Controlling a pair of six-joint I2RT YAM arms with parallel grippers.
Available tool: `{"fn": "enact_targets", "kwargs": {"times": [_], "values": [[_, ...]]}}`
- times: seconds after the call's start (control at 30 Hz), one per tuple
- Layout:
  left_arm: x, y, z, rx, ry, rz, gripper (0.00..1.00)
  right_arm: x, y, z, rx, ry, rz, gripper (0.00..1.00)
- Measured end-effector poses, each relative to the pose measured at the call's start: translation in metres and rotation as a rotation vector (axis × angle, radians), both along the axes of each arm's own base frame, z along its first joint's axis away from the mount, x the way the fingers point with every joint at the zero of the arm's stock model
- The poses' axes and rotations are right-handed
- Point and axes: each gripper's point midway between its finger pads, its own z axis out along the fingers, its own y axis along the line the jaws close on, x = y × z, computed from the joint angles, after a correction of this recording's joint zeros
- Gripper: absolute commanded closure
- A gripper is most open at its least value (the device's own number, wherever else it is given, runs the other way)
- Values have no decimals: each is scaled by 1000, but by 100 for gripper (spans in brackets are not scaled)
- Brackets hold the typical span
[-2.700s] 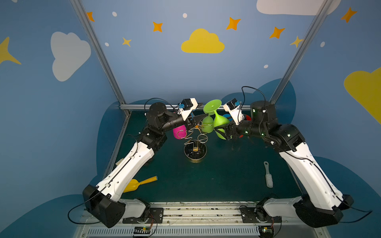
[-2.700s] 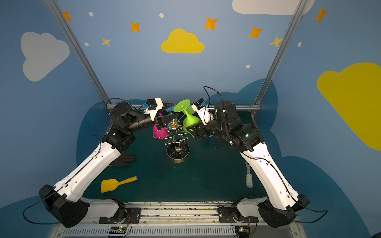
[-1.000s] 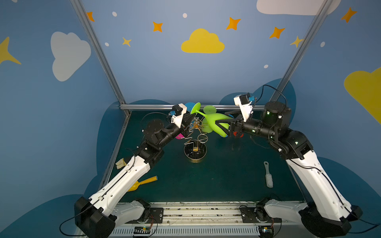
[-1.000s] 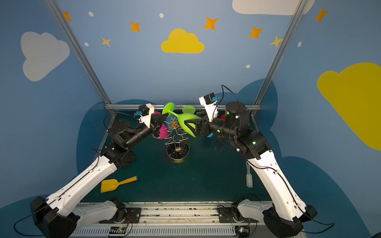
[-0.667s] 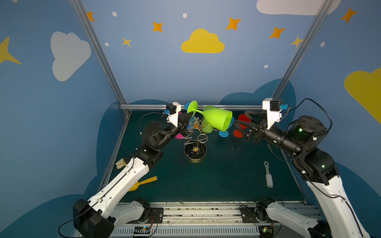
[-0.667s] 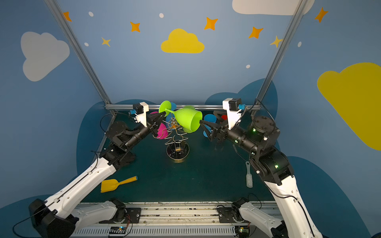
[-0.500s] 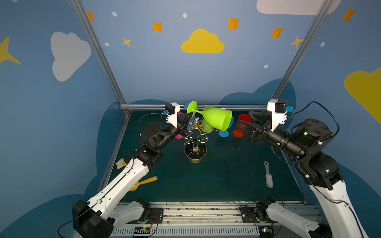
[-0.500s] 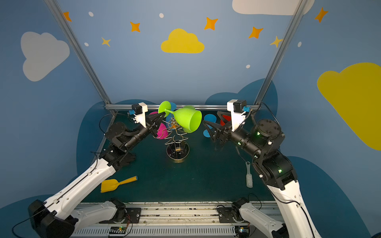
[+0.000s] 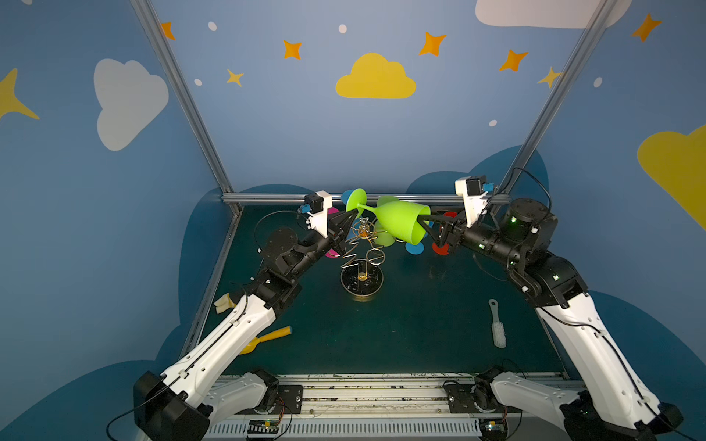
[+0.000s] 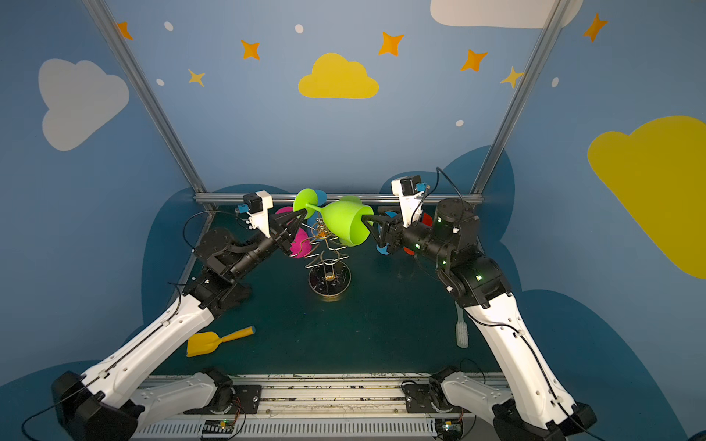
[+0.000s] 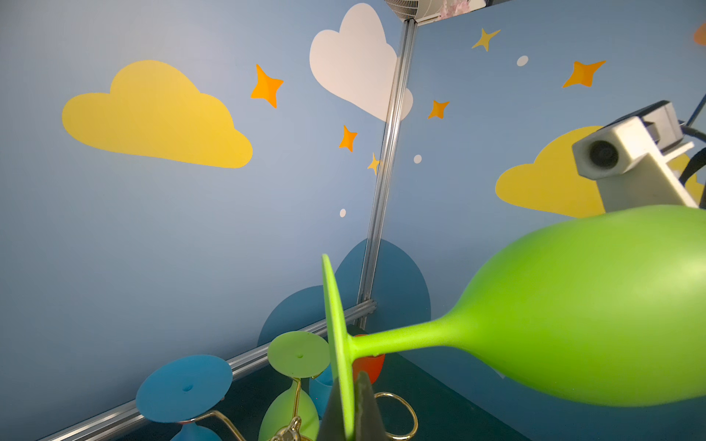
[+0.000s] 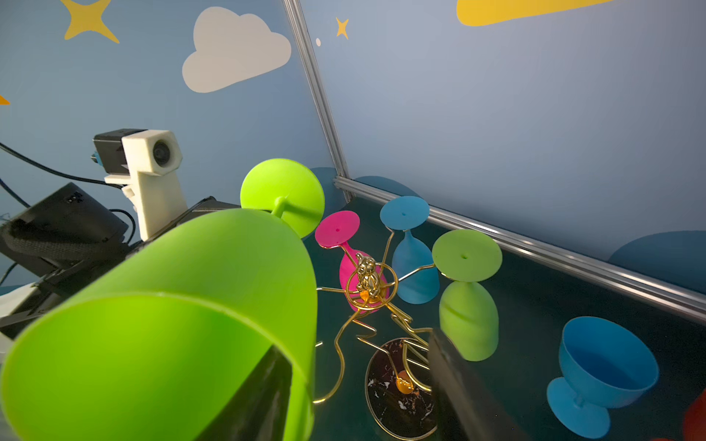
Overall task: Take the wine glass off the wine glass rack
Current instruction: 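Open the left gripper off the foot while the right gripper pulls the glass away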
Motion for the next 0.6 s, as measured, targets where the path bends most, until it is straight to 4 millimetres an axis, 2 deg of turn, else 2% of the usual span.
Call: {"fn": "enact_targets", "kwargs": {"times": [0.17, 0.2, 0.3, 0.33, 0.37, 0.4, 0.43, 0.5, 0.6], "values": [[2, -1, -3, 7, 7, -1, 97, 2, 10, 2, 21, 13, 46, 97], [3, -2, -5, 10, 11, -2, 97, 1, 11, 3, 25, 15, 57, 100], [4, -3, -5, 13, 10, -3, 96, 0, 12, 3, 32, 25, 63, 100], [4, -2, -5, 14, 9, -1, 89, 0, 12, 3, 32, 26, 61, 100], [4, -2, -5, 18, 5, 1, 78, 0, 11, 3, 32, 26, 59, 100], [4, -2, -5, 21, 2, 2, 59, 1, 11, 4, 33, 28, 54, 100], [4, -2, -5, 22, 1, 4, 43, 1, 9, 5, 32, 29, 44, 100], [5, -1, -5, 23, 3, 11, 30, 4, 3, 7, 29, 26, 13, 100], [8, 3, -6, 29, 5, 41, 20, 10, -15, 11, 14, 7, -68, 100]]}}
